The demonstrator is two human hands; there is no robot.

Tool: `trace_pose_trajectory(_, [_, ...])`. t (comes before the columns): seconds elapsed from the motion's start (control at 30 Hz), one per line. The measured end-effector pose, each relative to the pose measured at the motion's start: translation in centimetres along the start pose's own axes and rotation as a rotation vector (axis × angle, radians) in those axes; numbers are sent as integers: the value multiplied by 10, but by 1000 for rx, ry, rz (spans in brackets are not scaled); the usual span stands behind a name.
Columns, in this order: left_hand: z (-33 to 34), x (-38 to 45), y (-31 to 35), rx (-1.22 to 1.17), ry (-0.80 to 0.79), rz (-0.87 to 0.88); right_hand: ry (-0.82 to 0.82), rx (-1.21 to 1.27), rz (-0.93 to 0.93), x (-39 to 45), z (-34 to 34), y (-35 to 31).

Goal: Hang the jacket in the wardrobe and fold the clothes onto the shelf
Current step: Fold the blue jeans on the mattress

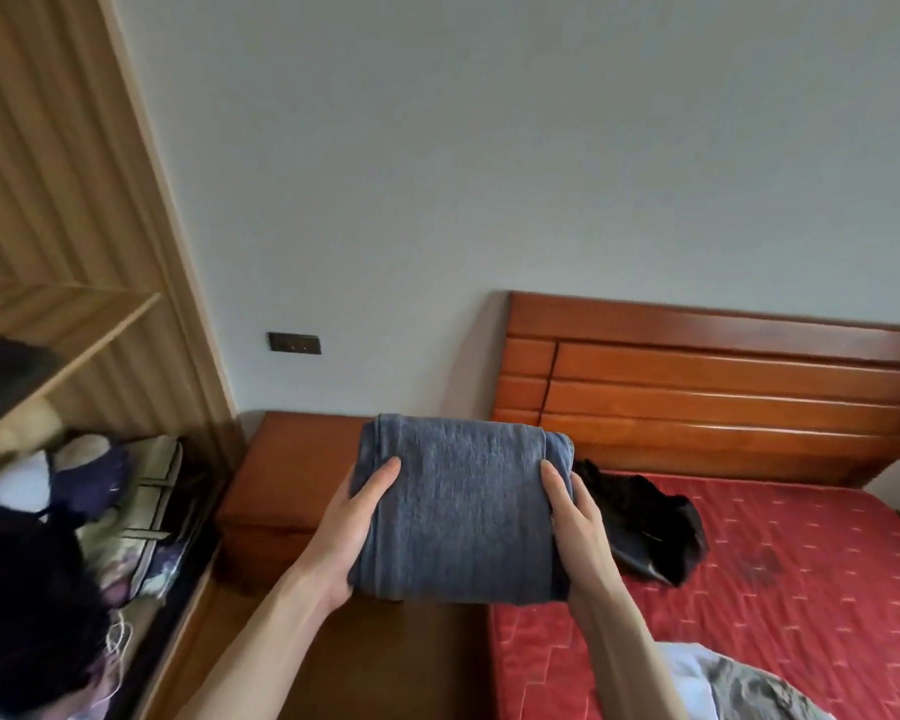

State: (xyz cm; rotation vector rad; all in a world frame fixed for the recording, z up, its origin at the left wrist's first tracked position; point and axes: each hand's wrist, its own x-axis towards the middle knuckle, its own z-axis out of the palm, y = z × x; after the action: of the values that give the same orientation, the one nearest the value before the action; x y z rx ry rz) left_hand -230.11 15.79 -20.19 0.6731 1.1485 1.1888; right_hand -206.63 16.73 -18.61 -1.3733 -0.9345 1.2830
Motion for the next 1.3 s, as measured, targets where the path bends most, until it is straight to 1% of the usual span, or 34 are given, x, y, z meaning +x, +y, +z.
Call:
trace_pose_trajectory(0.13, [-42,27,22,-38,99,37,-109,-20,19,46,59,-3])
trace_pose_trajectory(0.33, [-102,85,61,-56,291,84,-260,-28,58,130,153,-6])
trace_pose_trajectory(0.5, [-144,133,98,-89,420,130,-384,-75,133,197,230,-20])
trace_pose_trajectory(0.67, [-179,158,127,-159,610,168,-575,-111,159,247,304,-28])
trace_pose_trajectory(0.87, [-232,155,140,-324,839,195,-819,-180,154,259,396,-31])
trace_pose_trajectory(1.0, [-275,147,140,-376,978,238,-949,-241,159,257,459,-20])
trace_pose_trajectory(1.17, [-325,140,152,-421,1057,314,-1057,-299,138,251,538,-13])
trace_pose_trajectory(1.3, [-369,131,174,-416,1113,352,-1131,-255,74,236,597,-20])
